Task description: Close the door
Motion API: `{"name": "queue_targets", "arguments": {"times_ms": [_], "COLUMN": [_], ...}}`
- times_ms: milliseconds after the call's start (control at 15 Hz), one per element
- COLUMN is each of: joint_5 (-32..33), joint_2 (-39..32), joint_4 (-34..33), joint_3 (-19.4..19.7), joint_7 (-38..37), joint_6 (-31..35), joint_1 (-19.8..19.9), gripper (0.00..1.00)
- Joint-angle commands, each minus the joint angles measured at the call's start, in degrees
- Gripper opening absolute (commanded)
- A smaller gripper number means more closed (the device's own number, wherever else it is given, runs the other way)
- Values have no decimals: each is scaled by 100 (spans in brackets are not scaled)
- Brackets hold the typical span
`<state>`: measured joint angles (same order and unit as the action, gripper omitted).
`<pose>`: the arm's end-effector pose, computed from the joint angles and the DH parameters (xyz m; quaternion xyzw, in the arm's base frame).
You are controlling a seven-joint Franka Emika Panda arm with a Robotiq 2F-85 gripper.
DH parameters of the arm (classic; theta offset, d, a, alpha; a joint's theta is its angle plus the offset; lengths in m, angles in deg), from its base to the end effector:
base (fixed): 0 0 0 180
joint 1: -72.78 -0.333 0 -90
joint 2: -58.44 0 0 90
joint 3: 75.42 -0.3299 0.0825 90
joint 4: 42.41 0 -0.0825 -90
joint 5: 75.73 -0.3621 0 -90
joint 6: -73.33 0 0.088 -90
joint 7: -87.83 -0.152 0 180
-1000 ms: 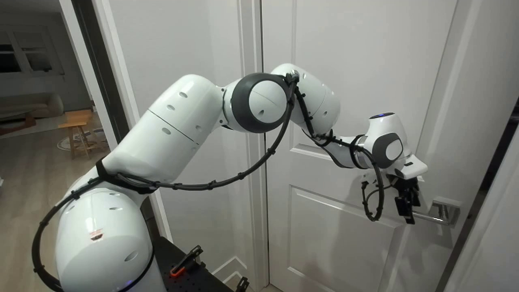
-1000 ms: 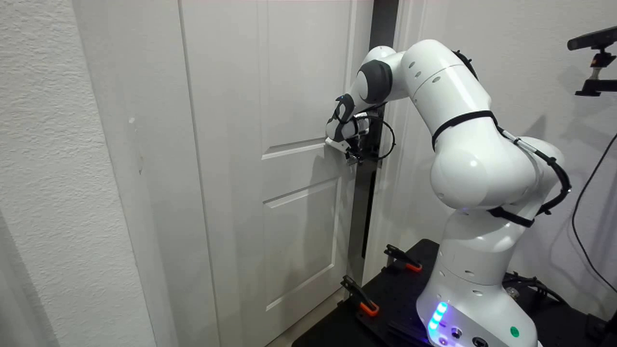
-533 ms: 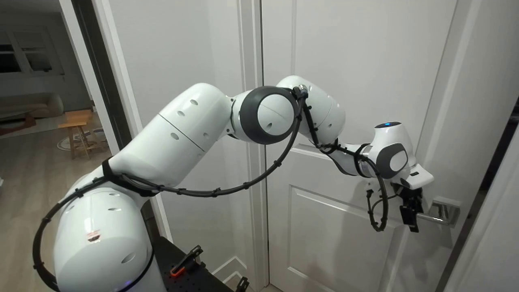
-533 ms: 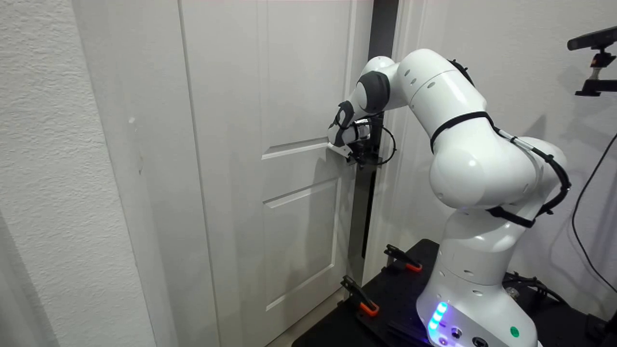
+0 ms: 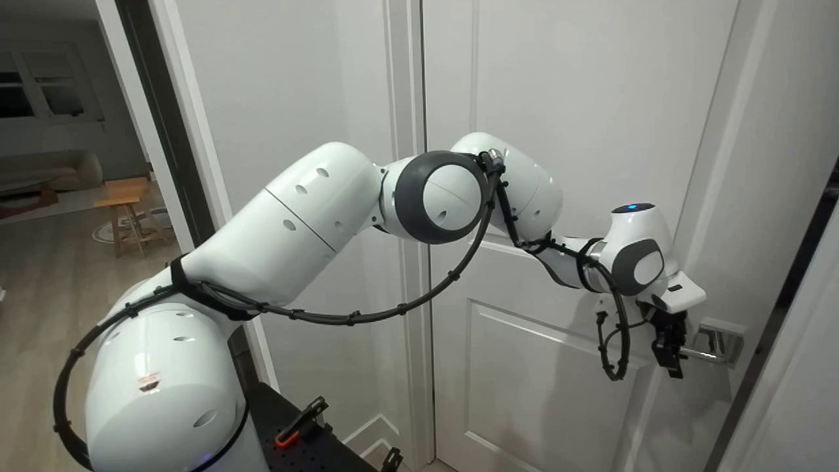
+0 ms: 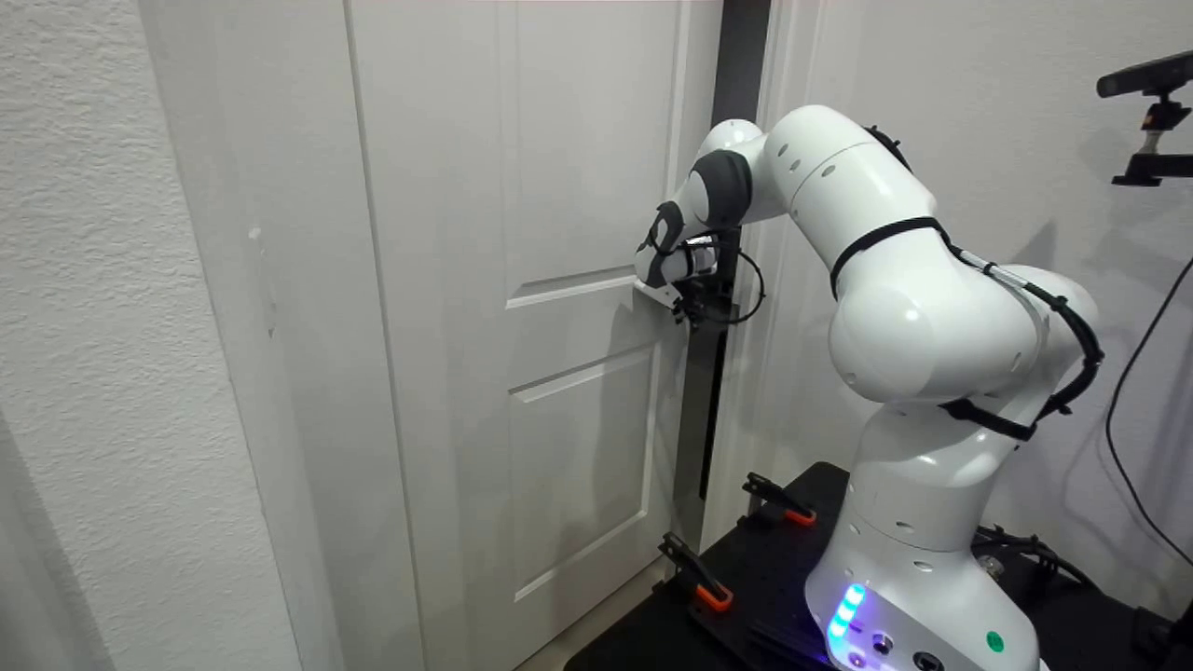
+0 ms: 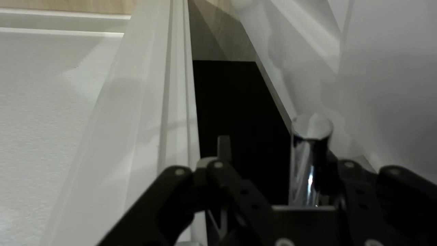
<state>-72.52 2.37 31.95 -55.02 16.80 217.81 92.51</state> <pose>0.6378 -0.4451 0.1811 0.6428 -0.7365 0.1804 0.1091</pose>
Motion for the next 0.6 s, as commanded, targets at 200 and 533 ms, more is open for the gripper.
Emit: {"name": "queue_targets", "arguments": {"times_ms": [200, 533], "joint_5": [-30, 36], "joint_2": [-57, 39], "joint_4": [-223, -78], "joint_3": [9, 152], "joint_7": [-20, -119], "joint_6": [-119, -235], "joint_1": [23, -129], "gripper": [7, 2]}}
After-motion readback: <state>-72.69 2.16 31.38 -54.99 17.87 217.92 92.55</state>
